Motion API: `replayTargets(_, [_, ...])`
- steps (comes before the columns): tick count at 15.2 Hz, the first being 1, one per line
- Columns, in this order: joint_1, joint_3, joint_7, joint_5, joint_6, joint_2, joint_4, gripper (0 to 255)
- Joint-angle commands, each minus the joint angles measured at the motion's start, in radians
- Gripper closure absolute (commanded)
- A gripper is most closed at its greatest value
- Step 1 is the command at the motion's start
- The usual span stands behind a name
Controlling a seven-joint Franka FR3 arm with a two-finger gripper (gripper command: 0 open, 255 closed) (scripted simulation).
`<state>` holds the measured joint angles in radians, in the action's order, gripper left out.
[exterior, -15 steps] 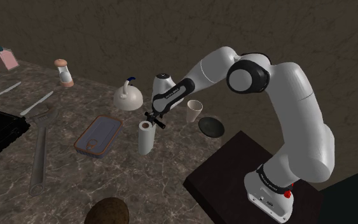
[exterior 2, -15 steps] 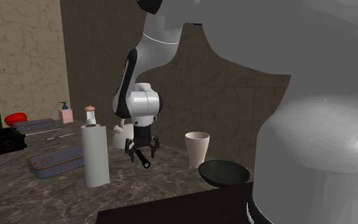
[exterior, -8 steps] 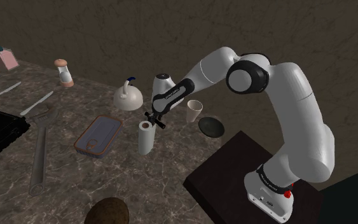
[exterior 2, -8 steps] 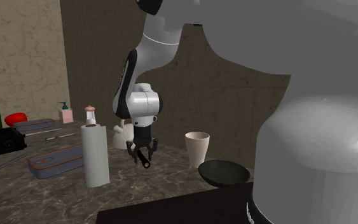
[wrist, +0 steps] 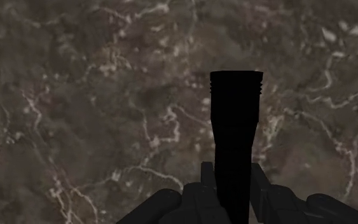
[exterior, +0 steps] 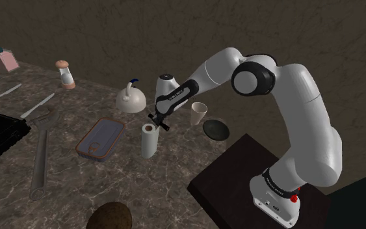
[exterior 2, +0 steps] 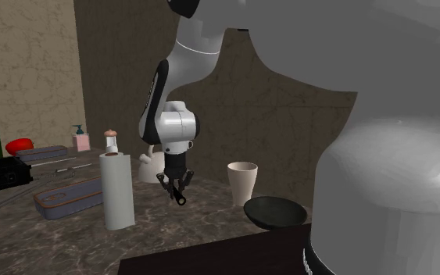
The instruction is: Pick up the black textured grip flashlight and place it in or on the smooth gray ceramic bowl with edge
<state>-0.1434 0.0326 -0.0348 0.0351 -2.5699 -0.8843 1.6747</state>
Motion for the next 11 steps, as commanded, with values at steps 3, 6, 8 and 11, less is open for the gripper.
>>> replayTargets(3, [0.004,0.007,0.008,-0.002,0.007,0.02,0.019,255])
replayTargets(6, [0.005,0.008,0.008,-0.003,0.027,0.056,0.035,255])
replayTargets(8, [0.006,0.009,0.008,-0.004,0.04,0.079,0.045,255])
replayTargets(11, [0.007,0.01,0.009,-0.005,0.062,0.113,0.058,255])
